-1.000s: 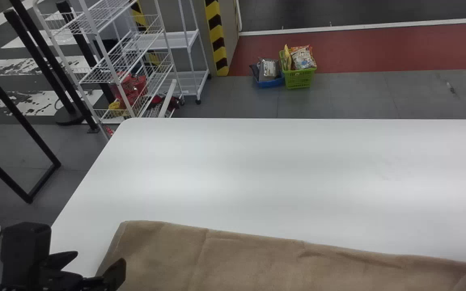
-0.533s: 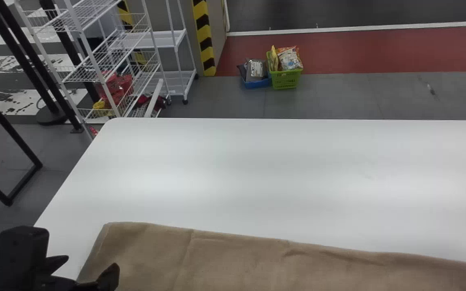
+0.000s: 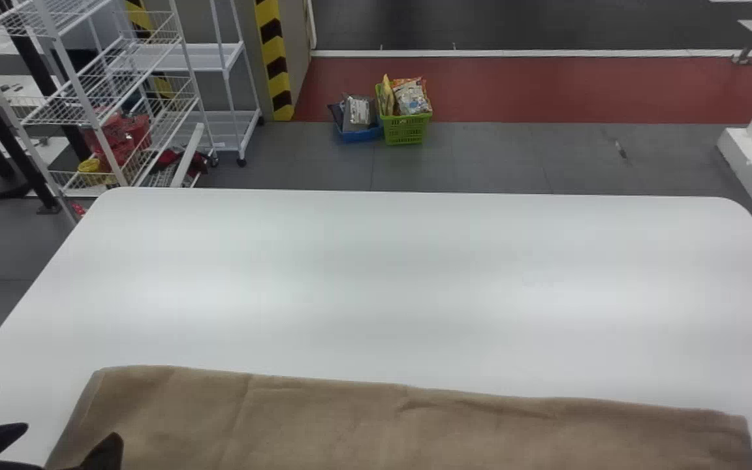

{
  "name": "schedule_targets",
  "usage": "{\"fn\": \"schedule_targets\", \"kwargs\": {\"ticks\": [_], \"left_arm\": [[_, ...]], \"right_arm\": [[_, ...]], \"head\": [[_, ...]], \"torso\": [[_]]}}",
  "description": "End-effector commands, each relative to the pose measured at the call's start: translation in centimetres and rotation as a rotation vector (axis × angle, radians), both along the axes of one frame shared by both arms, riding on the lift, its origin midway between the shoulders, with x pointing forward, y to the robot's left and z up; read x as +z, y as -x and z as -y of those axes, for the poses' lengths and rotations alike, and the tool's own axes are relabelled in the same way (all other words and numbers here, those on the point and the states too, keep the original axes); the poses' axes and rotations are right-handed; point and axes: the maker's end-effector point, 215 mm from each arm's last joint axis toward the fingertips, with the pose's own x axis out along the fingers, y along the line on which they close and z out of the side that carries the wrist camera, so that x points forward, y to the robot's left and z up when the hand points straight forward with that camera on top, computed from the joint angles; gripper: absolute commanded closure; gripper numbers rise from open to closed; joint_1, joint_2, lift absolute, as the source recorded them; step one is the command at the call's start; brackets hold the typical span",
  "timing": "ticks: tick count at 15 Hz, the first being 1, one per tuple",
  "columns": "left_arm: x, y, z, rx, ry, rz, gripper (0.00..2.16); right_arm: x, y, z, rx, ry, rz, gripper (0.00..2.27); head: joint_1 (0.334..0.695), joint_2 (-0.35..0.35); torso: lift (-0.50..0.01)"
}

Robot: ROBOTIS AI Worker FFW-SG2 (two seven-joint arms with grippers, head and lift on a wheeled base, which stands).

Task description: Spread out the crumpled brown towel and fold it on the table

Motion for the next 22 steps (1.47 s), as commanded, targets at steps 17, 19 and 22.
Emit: {"fn": "schedule_targets", "kwargs": {"ticks": [17, 19, 22], "left_arm": [[0.4, -1.2, -1.1, 0.027, 0.016, 0.024, 0.07], [-0.4, -0.8, -1.7, 0.051, 0.029, -0.001, 0.07], [-1.3, -0.4, -1.9, 0.066, 0.045, -0.022, 0.08]], "right_arm": [[3.8, 0.8, 3.0, -0.368, -0.522, 0.08, 0.05], [5.1, 0.7, 3.2, -0.403, -0.596, 0.142, 0.06], [6.8, 0.8, 2.7, -0.423, -0.679, 0.243, 0.07]], "head": [[0.695, -0.045], [0.695, -0.038], [0.695, -0.027]], "torso": [[-0.127], [-0.127], [-0.127]]}}
